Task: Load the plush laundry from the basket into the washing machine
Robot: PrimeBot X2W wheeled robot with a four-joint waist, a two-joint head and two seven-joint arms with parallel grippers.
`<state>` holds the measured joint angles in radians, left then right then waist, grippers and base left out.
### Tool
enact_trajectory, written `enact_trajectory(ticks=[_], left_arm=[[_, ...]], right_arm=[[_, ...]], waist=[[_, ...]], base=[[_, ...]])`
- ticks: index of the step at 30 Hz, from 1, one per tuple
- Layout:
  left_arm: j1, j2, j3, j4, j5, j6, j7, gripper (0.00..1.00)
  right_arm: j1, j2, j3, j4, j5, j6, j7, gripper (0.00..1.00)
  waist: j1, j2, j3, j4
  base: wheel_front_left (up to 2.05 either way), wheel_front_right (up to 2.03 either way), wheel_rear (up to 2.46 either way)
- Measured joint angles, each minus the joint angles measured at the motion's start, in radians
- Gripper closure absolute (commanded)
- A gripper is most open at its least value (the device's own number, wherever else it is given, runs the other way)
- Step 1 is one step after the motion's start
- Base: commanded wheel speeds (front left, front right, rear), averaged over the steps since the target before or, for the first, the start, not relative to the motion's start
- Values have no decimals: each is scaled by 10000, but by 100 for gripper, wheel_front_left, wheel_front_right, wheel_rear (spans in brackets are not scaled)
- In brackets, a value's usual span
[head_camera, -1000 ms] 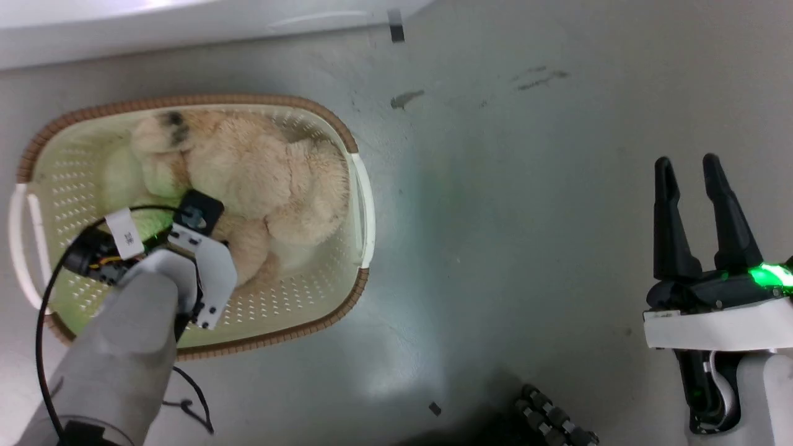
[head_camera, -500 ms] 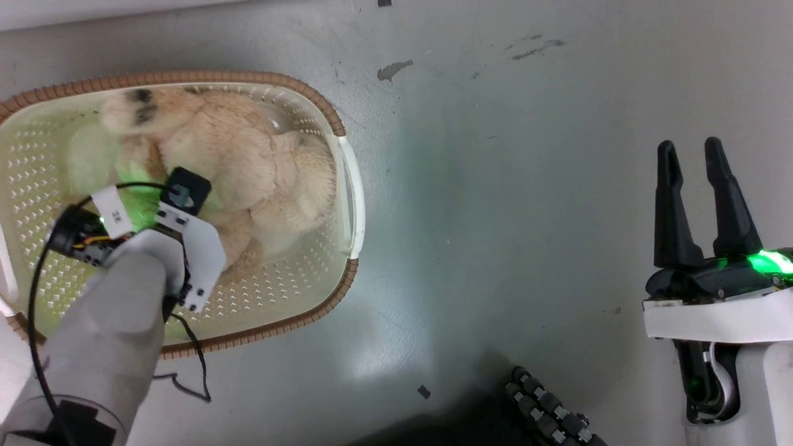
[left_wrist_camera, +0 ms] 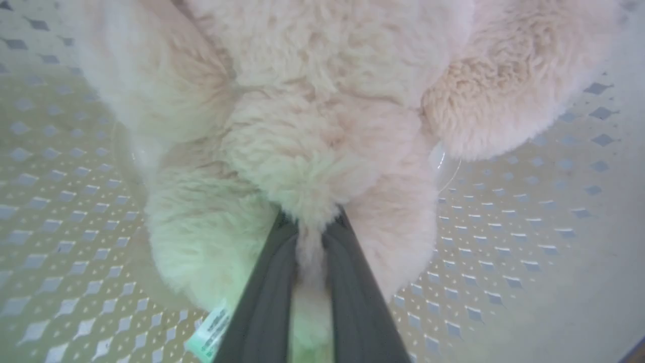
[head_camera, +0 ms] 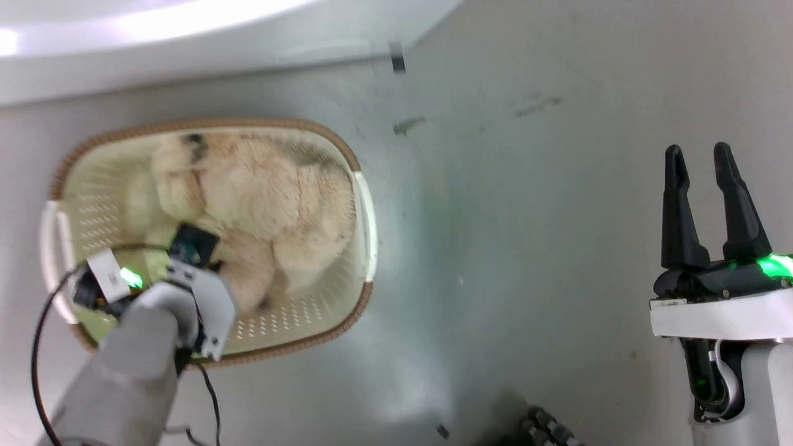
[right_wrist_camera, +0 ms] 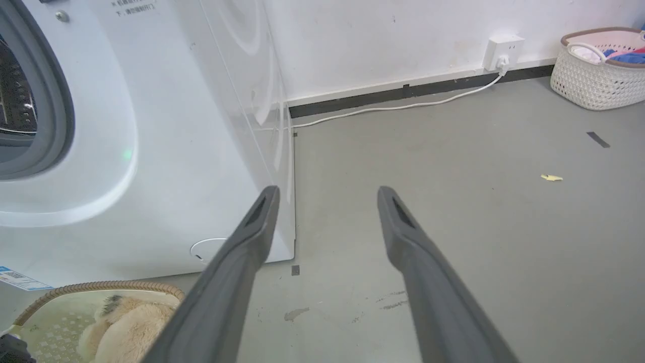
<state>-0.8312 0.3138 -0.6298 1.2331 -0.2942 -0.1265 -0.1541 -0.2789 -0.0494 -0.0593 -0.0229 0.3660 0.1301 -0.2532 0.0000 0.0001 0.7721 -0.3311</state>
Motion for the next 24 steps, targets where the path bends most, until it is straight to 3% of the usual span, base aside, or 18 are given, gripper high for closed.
enact_trajectory(ticks=[10, 15, 24], left_arm=[[1375, -608, 257, -587, -418, 209, -947, 100], [2425, -681, 794, -2886, -431, 608, -982, 100], [4750, -809, 2006, -6753, 88, 899, -1018, 100]], right_arm=[[289, 0, -224, 272, -577, -2, -29, 0], [658, -2, -359, 385, -892, -2, -44, 0], [1427, 2, -437, 575, -1406, -2, -44, 0]], waist=[[0, 0, -1987, 581], [-1, 0, -3044, 1013], [-3, 0, -4707, 1979]], base=[[0, 0, 0], [0, 0, 0], [0, 0, 0]])
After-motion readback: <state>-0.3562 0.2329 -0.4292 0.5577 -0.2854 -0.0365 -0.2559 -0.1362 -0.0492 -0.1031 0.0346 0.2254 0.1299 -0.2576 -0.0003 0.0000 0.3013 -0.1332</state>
